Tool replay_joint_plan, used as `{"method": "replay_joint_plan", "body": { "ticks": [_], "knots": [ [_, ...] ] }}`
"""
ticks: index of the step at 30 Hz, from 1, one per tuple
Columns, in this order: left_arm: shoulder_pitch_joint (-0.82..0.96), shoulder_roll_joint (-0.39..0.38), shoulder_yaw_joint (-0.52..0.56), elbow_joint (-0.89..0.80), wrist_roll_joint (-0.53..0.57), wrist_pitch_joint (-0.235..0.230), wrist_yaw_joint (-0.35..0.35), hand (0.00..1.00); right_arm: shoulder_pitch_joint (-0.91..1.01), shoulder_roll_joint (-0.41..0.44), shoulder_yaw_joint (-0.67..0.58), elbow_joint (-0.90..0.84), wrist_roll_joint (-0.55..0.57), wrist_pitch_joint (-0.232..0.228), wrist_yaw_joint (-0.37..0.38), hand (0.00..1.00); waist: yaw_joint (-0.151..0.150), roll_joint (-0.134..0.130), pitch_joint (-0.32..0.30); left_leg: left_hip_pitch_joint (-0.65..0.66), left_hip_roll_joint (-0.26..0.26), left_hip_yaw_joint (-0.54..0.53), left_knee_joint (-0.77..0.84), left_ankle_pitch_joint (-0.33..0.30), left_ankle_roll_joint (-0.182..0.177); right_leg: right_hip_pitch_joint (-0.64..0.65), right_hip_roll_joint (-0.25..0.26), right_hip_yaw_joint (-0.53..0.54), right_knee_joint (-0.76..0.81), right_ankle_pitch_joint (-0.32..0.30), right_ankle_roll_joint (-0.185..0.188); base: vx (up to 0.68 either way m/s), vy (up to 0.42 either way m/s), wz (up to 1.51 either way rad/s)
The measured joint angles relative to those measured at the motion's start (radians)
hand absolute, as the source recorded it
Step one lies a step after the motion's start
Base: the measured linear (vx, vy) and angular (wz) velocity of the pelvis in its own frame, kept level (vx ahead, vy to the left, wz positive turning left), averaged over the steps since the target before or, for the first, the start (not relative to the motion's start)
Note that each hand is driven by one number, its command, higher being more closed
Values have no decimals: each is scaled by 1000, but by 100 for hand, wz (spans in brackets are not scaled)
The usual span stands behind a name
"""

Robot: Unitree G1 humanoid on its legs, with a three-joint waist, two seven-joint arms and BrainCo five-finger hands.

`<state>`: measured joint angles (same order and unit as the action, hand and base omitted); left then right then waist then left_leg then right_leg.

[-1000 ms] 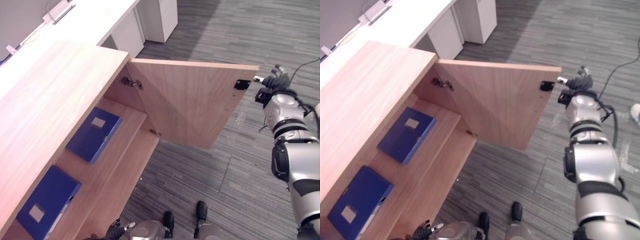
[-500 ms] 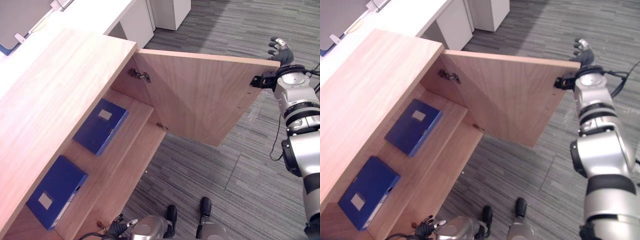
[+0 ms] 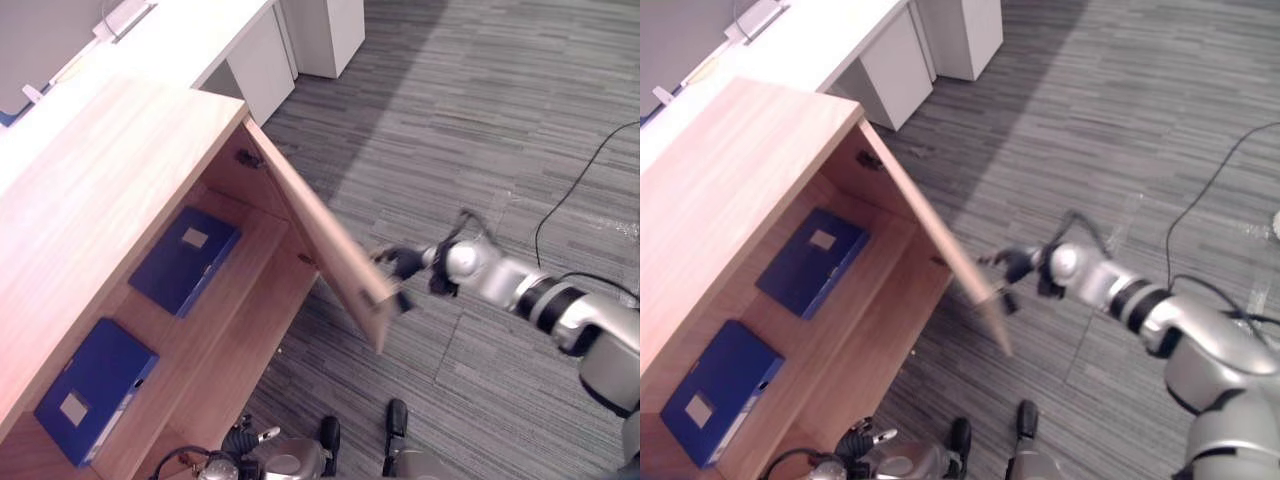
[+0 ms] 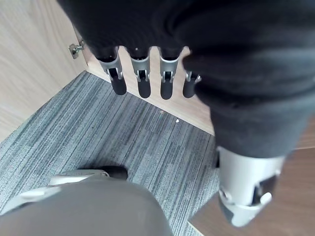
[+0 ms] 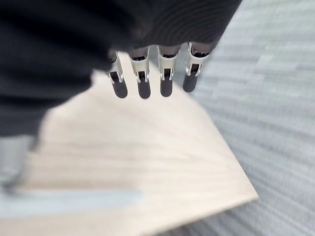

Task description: Walk over to the cabinet, pick up the folder, carry it to the office cabinet, place the folder inside the office cabinet, then close the office cabinet door

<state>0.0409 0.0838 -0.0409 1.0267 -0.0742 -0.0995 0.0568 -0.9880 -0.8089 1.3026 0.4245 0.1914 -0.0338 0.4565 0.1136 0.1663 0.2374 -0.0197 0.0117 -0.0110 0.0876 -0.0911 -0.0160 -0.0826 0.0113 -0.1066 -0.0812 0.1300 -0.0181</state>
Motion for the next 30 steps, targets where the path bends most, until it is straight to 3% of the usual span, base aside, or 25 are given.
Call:
{"method": "replay_joint_plan", "body": {
  "ticks": [1,4,6,10,13,15,18,20,21,23,25,27,28,30],
  "knots": [
    [2,1,16,1,1,2,0,0,9,0,31,-38,-7,0,31,0,-1,-11,-1,1,1,6,0,0,0,-2,2,7,0,0,-1,50,14,-34],
    [3,39,82,1,13,8,1,0,94,-7,75,-191,-13,3,121,0,-20,-102,-7,6,11,35,1,-1,0,-11,10,53,2,5,-8,56,20,-41],
    [-4,48,99,1,22,10,0,0,97,-43,74,-246,-3,5,135,0,-34,-133,-19,5,11,56,2,-6,4,-23,12,73,11,7,-9,11,36,-35],
    [-19,47,117,0,31,12,-8,0,105,-91,73,-307,26,8,145,0,-30,-158,-35,6,5,77,22,-21,14,-23,9,101,19,14,0,-29,63,-20],
    [-21,46,121,0,35,13,-9,0,160,-82,71,-310,28,10,149,0,-4,-163,-41,2,2,81,36,-27,16,-23,6,108,18,21,3,-35,62,-6],
    [-20,46,124,2,35,16,-9,0,220,-48,53,-274,27,12,151,0,12,-163,-42,-1,0,80,38,-27,16,-23,4,107,16,24,5,-15,56,3],
    [-20,43,124,1,34,18,-9,0,326,105,2,-39,19,13,144,0,32,-162,-43,-12,-2,66,44,-27,16,-22,1,94,13,26,6,10,41,13],
    [-19,42,116,4,25,18,-8,0,420,291,-157,258,-102,9,76,0,49,-161,-43,-3,-2,42,54,-26,12,1,-3,66,7,27,8,29,37,31],
    [-19,42,115,6,23,18,-8,0,433,336,-207,329,-128,8,56,0,51,-160,-43,1,-3,34,55,-27,12,11,-5,55,4,26,9,27,45,41],
    [-19,34,115,7,7,21,-1,0,479,502,-462,576,-294,-3,-102,0,60,-151,-38,4,-5,-5,87,-38,12,28,-15,15,45,-2,32,-3,74,56],
    [-19,29,116,7,4,23,8,0,499,571,-603,694,-375,-3,-207,0,59,-135,-25,1,-10,-49,143,-64,19,2,-34,-27,196,-86,43,-42,86,70],
    [-18,27,115,13,10,33,17,0,545,628,-757,785,-464,12,-318,0,46,-128,-17,0,-49,-148,203,-86,29,-60,-89,-30,463,-192,56,-67,72,152],
    [-16,26,114,12,24,41,23,0,584,650,-871,818,-503,23,-365,0,31,-125,-16,3,-78,-234,205,-71,38,-93,-115,6,589,-204,61,-53,6,192],
    [-20,25,120,12,40,53,26,0,648,672,-1012,826,-526,38,-413,0,24,-127,-20,-6,-105,-345,200,-56,39,-104,-111,115,609,-238,75,7,-78,183]
  ]
}}
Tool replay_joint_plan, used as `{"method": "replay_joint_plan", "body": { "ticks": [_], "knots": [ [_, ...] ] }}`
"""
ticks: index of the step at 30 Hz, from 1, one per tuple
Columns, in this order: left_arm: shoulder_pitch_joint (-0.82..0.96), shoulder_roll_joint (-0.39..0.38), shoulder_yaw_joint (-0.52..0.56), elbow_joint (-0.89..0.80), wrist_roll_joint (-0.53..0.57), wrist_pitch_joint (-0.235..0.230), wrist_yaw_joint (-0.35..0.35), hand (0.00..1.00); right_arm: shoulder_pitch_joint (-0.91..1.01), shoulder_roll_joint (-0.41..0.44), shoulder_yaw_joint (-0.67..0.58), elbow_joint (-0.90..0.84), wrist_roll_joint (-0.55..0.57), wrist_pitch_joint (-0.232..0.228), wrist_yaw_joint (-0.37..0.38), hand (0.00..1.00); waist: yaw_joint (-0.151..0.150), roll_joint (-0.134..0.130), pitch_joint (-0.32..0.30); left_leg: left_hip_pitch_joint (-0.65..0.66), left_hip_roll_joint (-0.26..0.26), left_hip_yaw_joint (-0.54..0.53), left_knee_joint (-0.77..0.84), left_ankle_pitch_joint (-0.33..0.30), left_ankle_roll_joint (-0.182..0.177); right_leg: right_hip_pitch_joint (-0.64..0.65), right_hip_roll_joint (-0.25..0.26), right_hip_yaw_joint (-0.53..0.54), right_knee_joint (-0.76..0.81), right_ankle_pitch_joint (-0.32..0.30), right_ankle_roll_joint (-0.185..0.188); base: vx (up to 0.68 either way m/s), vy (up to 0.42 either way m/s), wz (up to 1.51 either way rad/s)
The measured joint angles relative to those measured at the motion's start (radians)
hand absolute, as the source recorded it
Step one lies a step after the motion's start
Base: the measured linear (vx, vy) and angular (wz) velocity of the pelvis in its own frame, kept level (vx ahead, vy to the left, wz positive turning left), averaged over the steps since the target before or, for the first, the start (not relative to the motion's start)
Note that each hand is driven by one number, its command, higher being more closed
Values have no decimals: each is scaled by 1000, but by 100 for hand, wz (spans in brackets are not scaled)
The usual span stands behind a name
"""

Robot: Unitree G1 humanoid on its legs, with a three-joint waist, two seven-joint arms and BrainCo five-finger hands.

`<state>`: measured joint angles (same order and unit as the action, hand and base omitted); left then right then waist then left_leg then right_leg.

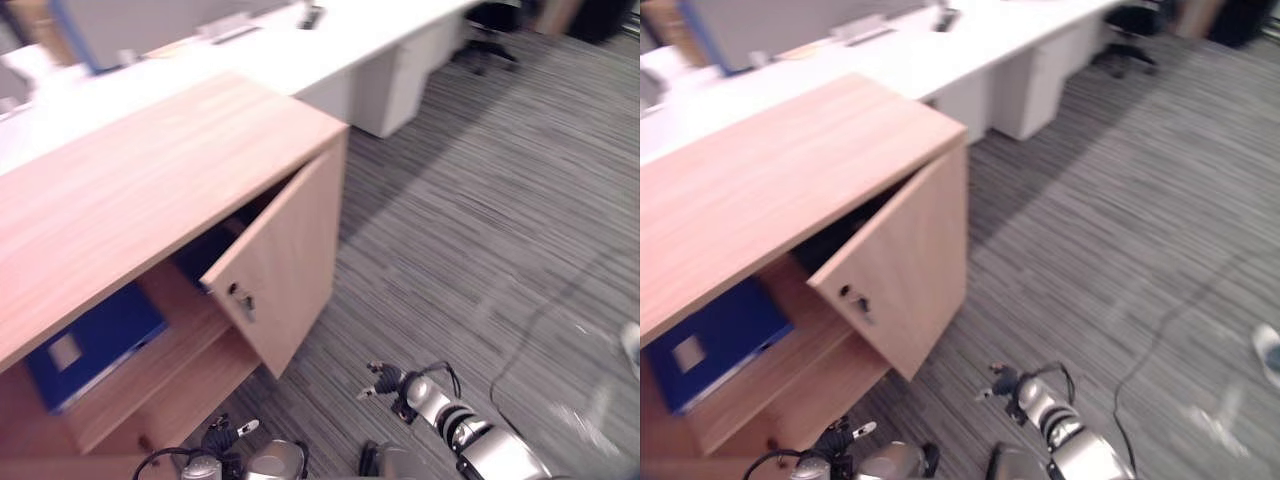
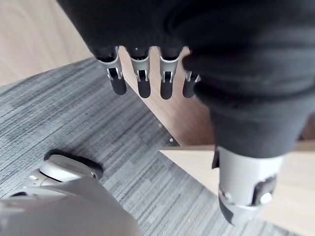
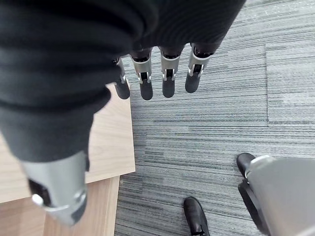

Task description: Walk over to the cabinet, pick up the folder, carry it to the office cabinet, place the folder inside the office cabinet, then close the office cabinet door

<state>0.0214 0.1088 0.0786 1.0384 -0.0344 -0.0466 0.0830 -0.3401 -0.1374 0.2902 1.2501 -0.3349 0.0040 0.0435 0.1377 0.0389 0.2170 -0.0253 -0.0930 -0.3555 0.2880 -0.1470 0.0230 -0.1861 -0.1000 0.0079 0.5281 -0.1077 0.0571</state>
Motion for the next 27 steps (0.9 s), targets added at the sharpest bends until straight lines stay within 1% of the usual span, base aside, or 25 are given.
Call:
{"method": "replay_joint_plan", "body": {
  "ticks": [1,2,3,4,5,6,7,8,9,10,11,13,15,17,19,21,22,23,24,25,26,27],
  "knots": [
    [1,0,1,0,4,1,0,0,23,6,-51,0,4,5,-13,0,0,0,-2,-7,-11,-38,0,6,-4,3,4,50,-10,-6,7,49,-114,168],
    [3,-1,4,0,7,6,0,0,57,13,-120,-1,11,8,-27,0,-1,1,-1,-15,-23,-88,1,12,-11,11,14,128,-32,-10,13,70,-168,158],
    [1,-1,6,0,25,14,0,0,99,19,-179,-3,55,14,-45,0,-13,-2,-7,-37,-37,-156,12,17,-21,13,24,216,-53,-22,20,88,-235,194],
    [-5,-8,22,-7,43,16,0,0,143,28,-239,-9,93,23,-60,0,-27,-1,-7,-62,-49,-223,35,19,-50,30,28,267,-104,-25,17,94,-263,173],
    [-5,-10,31,-13,52,16,1,0,169,34,-266,-15,107,31,-68,0,-32,-2,-9,-72,-57,-249,52,12,-62,52,26,275,-134,-39,31,134,-287,140],
    [-4,-18,61,-19,70,16,3,0,211,48,-319,-38,124,45,-82,0,-26,-9,-19,-98,-57,-275,73,-3,-84,87,21,261,-196,-67,42,164,-292,69],
    [-3,-27,90,-20,71,18,6,0,227,55,-356,-53,126,48,-88,0,-26,3,-22,-112,-36,-279,71,-8,-92,82,36,249,-210,-67,41,168,-330,61],
    [4,-38,120,-19,70,19,10,0,252,60,-391,-91,142,51,-95,0,-39,10,-33,-114,-8,-260,56,-5,-96,84,50,218,-211,-65,38,104,-259,36],
    [9,-45,136,-19,67,19,11,0,266,60,-401,-106,155,52,-100,0,-41,6,-41,-111,7,-253,43,-4,-99,87,58,208,-212,-65,38,52,-222,37],
    [21,-55,159,-20,62,17,12,0,301,64,-421,-121,160,52,-109,0,-37,2,-64,-96,33,-247,15,2,-111,96,72,197,-219,-64,37,48,-196,20],
    [33,-65,178,-19,54,17,18,0,328,65,-427,-138,181,50,-113,0,-37,0,-86,-86,54,-246,-8,9,-122,108,82,185,-237,-59,28,47,-179,10],
    [46,-70,198,-17,37,15,20,0,353,67,-444,-156,201,48,-113,0,-37,-1,-96,-70,75,-241,-36,18,-136,132,92,183,-264,-48,15,37,-125,3],
    [57,-75,215,-15,30,14,19,0,369,76,-497,-156,211,41,-114,0,-37,-6,-101,-61,90,-242,-46,22,-141,154,100,177,-296,-35,8,13,-80,3],
    [63,-74,221,-15,21,14,19,0,376,81,-526,-158,233,39,-114,0,-41,-9,-102,-63,93,-250,-43,25,-146,167,102,163,-313,-28,3,-1,-66,19],
    [68,-74,230,-32,18,15,19,0,381,89,-544,-160,236,38,-114,0,-47,-17,-102,-94,80,-238,-1,27,-152,176,98,122,-313,-27,3,-16,-56,58],
    [68,-74,236,-53,16,15,20,0,376,94,-550,-160,236,37,-115,0,-58,-24,-98,-147,75,-150,51,34,-151,179,91,71,-311,-27,2,-41,-25,82],
    [67,-71,247,-60,11,13,20,0,371,109,-581,-159,236,37,-115,0,-61,-34,-91,-174,96,-21,86,39,-126,188,85,36,-313,-26,-1,-63,-19,92],
    [63,-66,262,-58,3,13,22,0,373,114,-600,-160,236,36,-116,0,-70,-37,-83,-208,161,200,177,11,-85,205,82,-9,-315,-28,-6,-53,-11,89],
    [65,-67,261,-58,-1,13,24,0,373,115,-610,-160,237,36,-117,0,-72,-36,-81,-214,194,296,230,-10,-79,218,79,-27,-316,-32,-10,-33,21,91],
    [72,-66,261,-59,-3,12,24,0,374,115,-619,-161,242,36,-119,0,-72,-36,-80,-215,239,438,293,-48,-62,229,67,-61,-317,-40,-12,-21,98,97],
    [70,-66,257,-59,-3,10,25,0,373,117,-624,-164,262,35,-122,0,-82,-31,-77,-214,255,524,301,-85,-48,227,49,-92,-307,-53,3,-23,137,99],
    [68,-67,255,-59,-3,8,26,0,372,117,-628,-169,275,35,-123,0,-87,-23,-73,-215,253,543,284,-100,-25,223,41,-106,-295,-61,11,-57,204,69]
  ]
}}
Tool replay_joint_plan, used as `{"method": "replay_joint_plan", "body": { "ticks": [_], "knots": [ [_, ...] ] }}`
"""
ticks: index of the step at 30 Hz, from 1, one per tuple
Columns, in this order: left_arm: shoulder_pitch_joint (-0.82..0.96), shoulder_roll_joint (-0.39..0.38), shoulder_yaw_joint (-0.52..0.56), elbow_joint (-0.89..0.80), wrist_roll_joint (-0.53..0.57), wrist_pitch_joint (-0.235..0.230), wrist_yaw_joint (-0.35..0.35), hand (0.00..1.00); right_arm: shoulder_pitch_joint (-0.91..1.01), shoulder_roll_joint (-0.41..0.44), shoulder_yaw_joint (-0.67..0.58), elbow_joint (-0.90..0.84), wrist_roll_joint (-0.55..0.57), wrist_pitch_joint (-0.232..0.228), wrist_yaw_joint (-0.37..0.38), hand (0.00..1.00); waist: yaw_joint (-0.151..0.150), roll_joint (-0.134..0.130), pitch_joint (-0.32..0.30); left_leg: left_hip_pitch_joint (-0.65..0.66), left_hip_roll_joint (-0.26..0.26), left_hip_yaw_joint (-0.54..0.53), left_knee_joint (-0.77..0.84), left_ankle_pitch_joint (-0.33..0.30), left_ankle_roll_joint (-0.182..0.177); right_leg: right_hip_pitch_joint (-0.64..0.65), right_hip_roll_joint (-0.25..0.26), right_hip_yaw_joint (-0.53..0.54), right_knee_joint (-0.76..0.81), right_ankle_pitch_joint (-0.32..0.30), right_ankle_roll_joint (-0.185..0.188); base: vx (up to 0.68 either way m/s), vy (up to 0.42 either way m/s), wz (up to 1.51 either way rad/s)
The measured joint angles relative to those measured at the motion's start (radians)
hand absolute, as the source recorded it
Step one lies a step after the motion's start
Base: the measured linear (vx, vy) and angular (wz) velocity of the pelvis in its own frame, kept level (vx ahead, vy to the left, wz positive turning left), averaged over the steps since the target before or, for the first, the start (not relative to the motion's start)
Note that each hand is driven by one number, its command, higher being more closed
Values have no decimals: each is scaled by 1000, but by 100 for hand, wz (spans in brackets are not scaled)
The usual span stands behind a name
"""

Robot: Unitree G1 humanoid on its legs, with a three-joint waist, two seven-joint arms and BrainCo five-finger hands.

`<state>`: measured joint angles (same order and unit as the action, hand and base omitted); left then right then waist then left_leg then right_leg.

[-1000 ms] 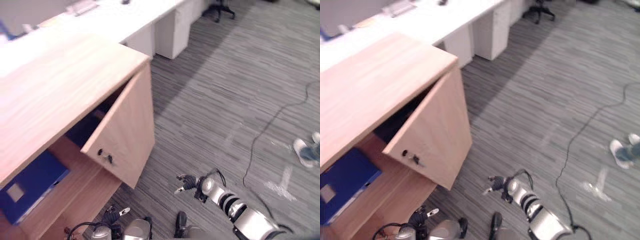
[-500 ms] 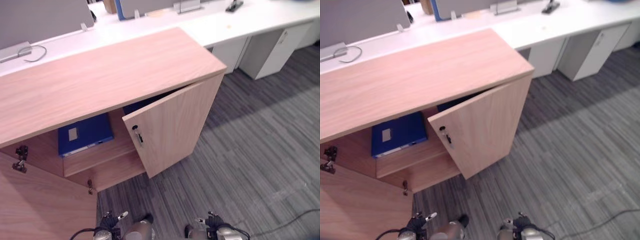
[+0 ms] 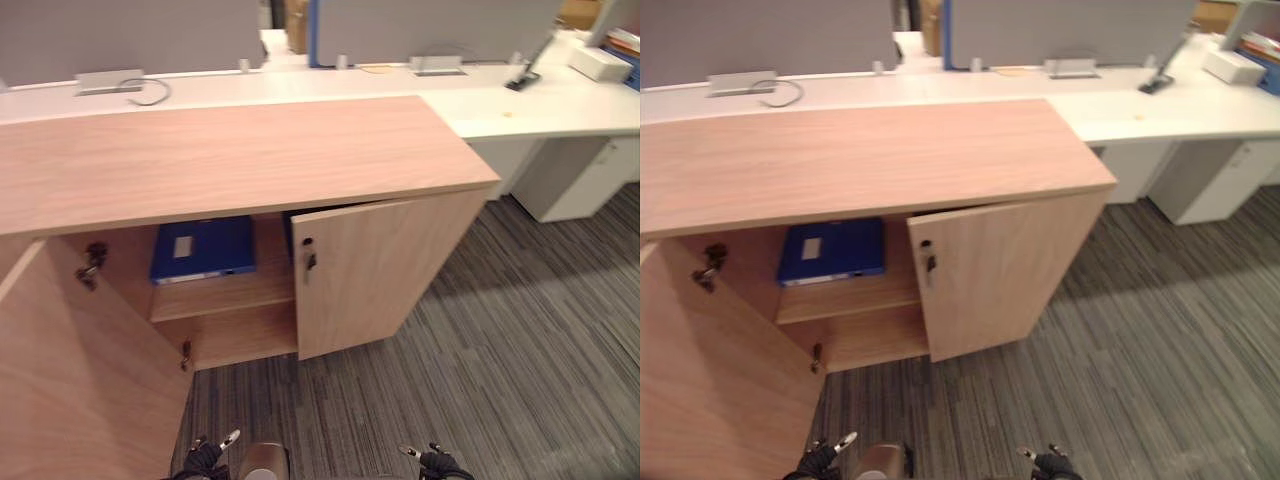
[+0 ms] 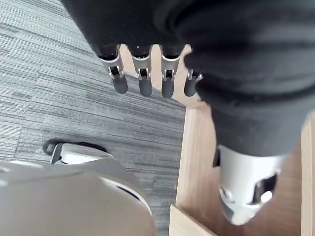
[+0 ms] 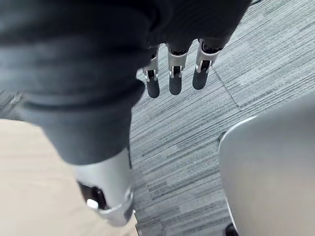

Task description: Walk over to the cabinet, pick up the folder, carry it to the office cabinet, place the folder inside the office cabinet, then close the office cabinet door

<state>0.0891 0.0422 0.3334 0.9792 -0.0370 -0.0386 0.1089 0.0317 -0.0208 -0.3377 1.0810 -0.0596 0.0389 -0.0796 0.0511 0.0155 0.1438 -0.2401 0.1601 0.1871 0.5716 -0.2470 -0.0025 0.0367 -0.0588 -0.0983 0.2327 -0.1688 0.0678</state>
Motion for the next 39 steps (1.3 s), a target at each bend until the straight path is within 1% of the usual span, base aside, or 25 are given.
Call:
{"method": "replay_joint_plan", "body": {
  "ticks": [1,2,3,6,8,10,12,14,15,16,17,18,20,22,24,25,26,28,29,31,34,35,36,38,39],
  "knots": [
    [3,6,4,1,-2,-2,2,0,-6,9,-26,-3,5,-1,-1,0,18,-11,12,3,-35,8,-20,4,16,-11,-26,-2,26,-10,7,-40,218,35],
    [10,14,6,3,-2,-1,6,0,0,22,-37,-3,24,-1,-1,0,21,-27,10,15,-77,8,-66,19,20,-13,-55,-2,20,-12,12,-33,252,34],
    [20,18,5,4,-2,0,7,0,9,29,-56,-4,45,-1,-1,0,20,-40,3,34,-123,7,-130,33,30,-10,-83,-2,-7,-12,11,1,183,46],
    [32,18,5,15,6,1,7,0,16,36,-75,-6,75,-1,-1,0,-4,-46,-18,58,-214,-21,-256,91,66,14,-120,-3,-73,3,-3,12,113,64],
    [34,17,6,18,6,1,7,0,18,37,-75,-6,78,-1,0,0,0,-47,-22,86,-237,-21,-311,113,74,26,-130,-6,-81,18,-10,74,70,27],
    [50,21,6,41,6,1,7,0,27,40,-75,-5,81,-1,1,0,4,-48,-42,142,-259,-30,-419,173,94,32,-140,-10,-70,42,4,128,60,1],
    [53,22,6,52,14,1,7,0,32,41,-75,-5,81,-1,1,0,3,-47,-58,195,-270,-52,-510,213,101,30,-142,-26,-32,47,11,135,33,19],
    [52,22,1,56,26,1,7,0,33,41,-75,-6,81,-1,1,0,-7,-44,-64,224,-275,-92,-539,237,113,24,-145,-60,29,45,13,170,5,55],
    [47,22,-6,55,27,0,6,0,33,39,-75,-8,80,-1,1,0,-11,-41,-66,231,-276,-133,-533,240,115,2,-149,-78,121,42,17,161,-8,89],
    [45,25,-16,55,27,0,6,0,33,39,-75,-9,80,-1,1,0,-13,-41,-66,239,-275,-166,-526,241,115,-29,-153,-67,218,37,19,130,-16,124],
    [40,34,-33,54,27,2,6,0,37,42,-74,-14,80,-2,1,0,-23,-40,-66,246,-280,-216,-517,240,114,-60,-148,-16,316,6,17,133,-41,114],
    [38,35,-39,53,28,2,6,0,39,44,-74,-23,79,-1,1,0,-24,-41,-66,253,-284,-244,-516,239,113,-68,-139,15,347,-12,15,140,-71,130],
    [32,32,-42,54,28,1,6,0,40,44,-71,-26,78,-2,1,0,-19,-40,-66,269,-298,-339,-506,235,107,-100,-96,150,392,-76,24,82,-109,123],
    [34,30,-35,53,29,1,6,0,40,43,-70,-26,78,-2,1,0,-18,-40,-67,270,-299,-399,-483,220,86,-109,-76,219,361,-90,29,-4,-169,109],
    [35,27,-21,52,41,0,5,0,40,44,-70,-22,77,-1,1,0,-7,-46,-67,254,-300,-437,-450,193,69,-107,-70,248,250,-72,27,-45,-258,84],
    [37,23,13,52,49,-2,5,0,41,47,-71,-14,77,-1,1,0,-3,-69,-76,236,-307,-459,-429,173,62,-96,-88,243,174,-39,43,-15,-278,43],
    [41,16,26,55,51,0,6,0,41,44,-73,-6,75,0,1,0,-1,-64,-86,227,-298,-462,-430,167,55,-89,-86,237,141,-43,40,15,-349,31],
    [43,5,71,64,54,-2,6,0,35,44,-75,-5,74,1,2,0,1,-61,-98,199,-269,-463,-436,174,20,-73,-71,199,37,-54,19,28,-268,9],
    [38,4,87,81,61,1,6,0,36,41,-86,-3,74,2,6,0,-7,-56,-97,191,-249,-473,-439,182,6,-69,-53,176,29,-49,11,2,-270,23],
    [37,5,90,88,62,1,6,0,43,39,-125,13,74,1,8,0,-8,-57,-96,201,-227,-506,-452,191,-8,-43,-32,140,9,-44,4,22,-272,49],
    [36,6,92,89,58,-1,6,0,42,41,-142,25,74,2,9,0,-6,-59,-94,204,-214,-554,-451,195,-26,1,-14,94,-29,-34,-12,19,-140,53],
    [36,4,96,81,57,-1,6,0,37,45,-141,25,73,1,10,0,-6,-59,-87,185,-216,-561,-417,189,-35,14,-12,69,-35,-32,-15,-35,-112,69],
    [36,2,96,70,54,-1,6,0,32,48,-143,26,73,1,10,0,-8,-61,-81,149,-220,-534,-365,178,-47,22,-12,33,-36,-30,-17,-52,-94,83],
    [31,0,98,69,43,-2,6,0,25,48,-157,31,73,0,10,0,-11,-52,-68,98,-194,-395,-281,137,-26,35,-2,-15,-36,-28,-18,-78,-38,69],
    [31,2,101,68,40,-2,6,0,10,47,-177,38,73,0,10,0,-9,-48,-45,61,-138,-239,-192,107,-18,61,13,-38,-36,-29,-18,-97,-8,42]
  ]
}}
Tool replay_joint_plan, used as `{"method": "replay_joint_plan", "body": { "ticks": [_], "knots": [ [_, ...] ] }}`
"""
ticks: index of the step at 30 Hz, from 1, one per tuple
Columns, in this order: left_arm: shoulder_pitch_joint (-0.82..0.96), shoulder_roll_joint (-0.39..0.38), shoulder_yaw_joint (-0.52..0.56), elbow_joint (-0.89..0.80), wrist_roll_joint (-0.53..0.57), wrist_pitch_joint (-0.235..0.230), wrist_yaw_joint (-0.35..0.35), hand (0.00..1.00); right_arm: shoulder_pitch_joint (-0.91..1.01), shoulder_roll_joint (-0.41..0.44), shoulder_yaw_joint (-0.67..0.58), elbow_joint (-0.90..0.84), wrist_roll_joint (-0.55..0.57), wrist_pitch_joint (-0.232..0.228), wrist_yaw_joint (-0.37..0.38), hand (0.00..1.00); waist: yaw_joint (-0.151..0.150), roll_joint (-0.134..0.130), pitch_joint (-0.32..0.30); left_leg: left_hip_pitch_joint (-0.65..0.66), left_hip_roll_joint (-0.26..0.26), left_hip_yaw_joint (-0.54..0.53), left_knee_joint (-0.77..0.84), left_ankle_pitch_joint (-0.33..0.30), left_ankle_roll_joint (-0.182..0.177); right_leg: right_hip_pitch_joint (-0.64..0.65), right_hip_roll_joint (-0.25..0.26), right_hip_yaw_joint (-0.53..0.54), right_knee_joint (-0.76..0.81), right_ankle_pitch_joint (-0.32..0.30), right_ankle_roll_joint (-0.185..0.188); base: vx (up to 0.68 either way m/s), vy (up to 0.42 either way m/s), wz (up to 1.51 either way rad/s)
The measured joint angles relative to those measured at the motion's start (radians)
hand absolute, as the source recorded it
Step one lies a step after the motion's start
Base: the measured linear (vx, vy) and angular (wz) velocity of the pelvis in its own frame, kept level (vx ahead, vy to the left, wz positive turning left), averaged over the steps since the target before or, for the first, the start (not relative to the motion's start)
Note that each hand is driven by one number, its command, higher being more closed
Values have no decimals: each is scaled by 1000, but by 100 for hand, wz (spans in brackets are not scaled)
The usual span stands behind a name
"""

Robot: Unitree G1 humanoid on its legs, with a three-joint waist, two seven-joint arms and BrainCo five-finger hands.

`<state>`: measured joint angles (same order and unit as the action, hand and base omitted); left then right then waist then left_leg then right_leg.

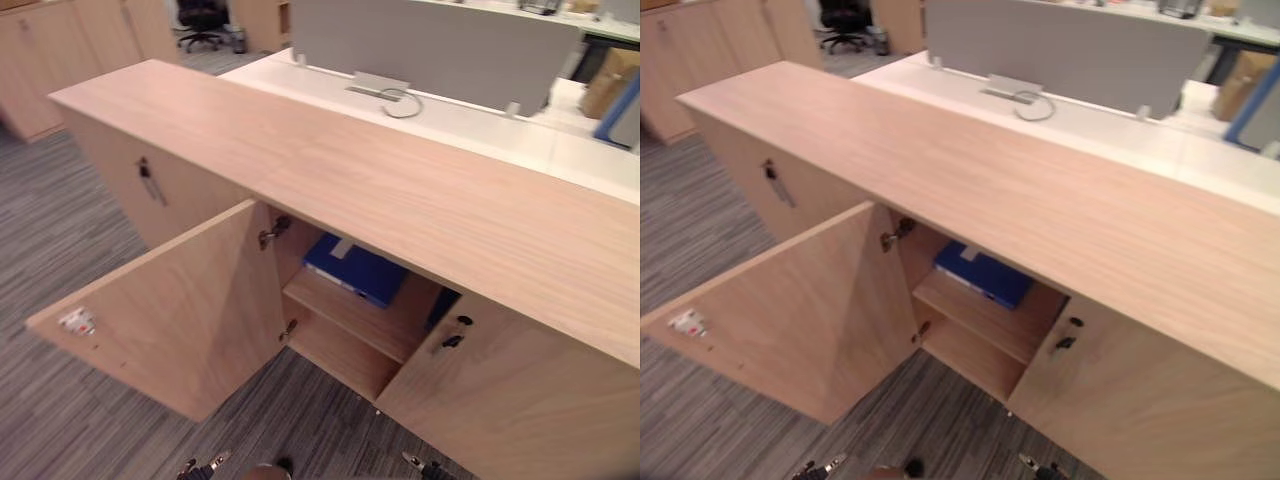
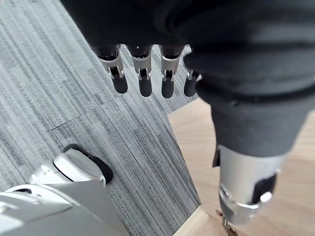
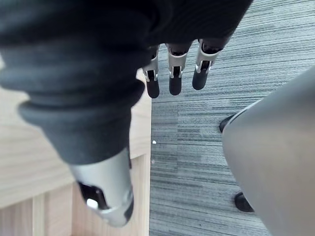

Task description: Walk over to the cabinet, pick up the folder, carry it to the office cabinet, place the folder inside the office cabinet, then close the office cabinet door

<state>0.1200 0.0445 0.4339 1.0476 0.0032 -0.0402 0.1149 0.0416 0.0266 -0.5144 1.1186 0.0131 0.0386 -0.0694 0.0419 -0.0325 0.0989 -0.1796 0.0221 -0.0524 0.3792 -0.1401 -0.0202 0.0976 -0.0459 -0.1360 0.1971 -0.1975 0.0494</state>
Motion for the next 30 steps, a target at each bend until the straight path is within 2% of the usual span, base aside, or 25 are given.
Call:
{"method": "replay_joint_plan", "body": {
  "ticks": [1,2,4,6,8,9,10,11,13,17,23,27,28,29,30],
  "knots": [
    [7,0,0,1,1,2,0,0,-5,1,-9,1,0,0,0,0,4,12,5,-15,16,54,31,-7,11,6,5,0,0,-2,-1,-94,17,24],
    [11,-1,7,-1,-4,1,0,0,-7,2,-13,0,1,0,0,0,9,10,8,-20,15,62,36,-9,14,6,5,1,0,-4,-3,-49,71,7],
    [3,16,-19,2,1,2,-1,0,-9,8,-24,6,6,-1,0,0,7,-6,17,-5,-23,68,-38,-8,17,-6,-25,-2,-9,-12,-5,-61,98,28],
    [4,19,-40,5,15,2,-1,0,-1,4,-55,10,9,-2,1,0,0,-8,16,30,-52,121,-139,3,30,-4,-64,4,-49,-15,-4,-53,80,42],
    [5,18,-47,21,27,3,-3,0,6,-4,-87,11,10,-1,2,0,-22,-1,14,88,-100,105,-293,98,44,-2,-90,6,-66,-17,0,6,103,50],
    [6,19,-47,22,27,3,-4,0,11,-3,-91,11,12,-1,3,0,-21,-2,13,116,-110,96,-349,131,49,3,-95,5,-71,-18,2,80,74,32],
    [12,19,-55,22,27,3,-7,0,12,-3,-90,11,13,-1,5,0,-21,1,10,171,-117,83,-463,209,54,13,-96,3,-79,-17,6,84,39,29],
    [13,27,-63,25,33,4,-14,0,11,1,-89,10,15,-2,12,0,-28,0,11,174,-125,58,-475,253,70,21,-98,-7,-81,-13,13,80,41,29],
    [13,47,-96,29,32,3,-19,0,13,5,-78,15,15,-1,20,0,-28,-18,2,162,-141,36,-474,256,76,22,-108,-23,-89,-13,16,84,53,38],
    [3,66,-153,54,30,2,-25,0,-1,-1,-69,41,14,-1,26,0,-28,-22,-1,166,-159,-9,-470,259,80,46,-113,-25,-83,-12,14,83,11,44],
    [3,74,-186,66,29,0,-26,0,-27,-23,-3,75,4,-1,27,0,-29,-17,-8,188,-141,-25,-475,262,75,68,-91,-25,-76,-10,11,-28,-84,8],
    [3,76,-180,69,21,0,-32,0,-24,-34,-5,78,5,-1,27,0,-37,-1,13,178,-129,-49,-476,282,53,67,-71,-35,-66,-11,9,-134,-71,12],
    [1,78,-173,62,16,-1,-33,0,-24,-40,-7,77,5,-2,26,0,-46,-3,15,156,-121,-45,-474,280,46,62,-72,-51,-64,-8,6,-239,-54,40],
    [-4,77,-154,62,2,2,-35,0,-23,-48,-16,76,5,-2,26,0,-56,0,22,123,-100,42,-461,250,49,44,-79,-77,-70,-5,1,-216,-27,42],
    [-8,77,-137,64,-9,4,-35,0,-21,-50,-30,75,5,-2,26,0,-59,-14,23,102,-86,113,-430,222,40,31,-92,-93,-73,3,-4,-168,4,50]
  ]
}}
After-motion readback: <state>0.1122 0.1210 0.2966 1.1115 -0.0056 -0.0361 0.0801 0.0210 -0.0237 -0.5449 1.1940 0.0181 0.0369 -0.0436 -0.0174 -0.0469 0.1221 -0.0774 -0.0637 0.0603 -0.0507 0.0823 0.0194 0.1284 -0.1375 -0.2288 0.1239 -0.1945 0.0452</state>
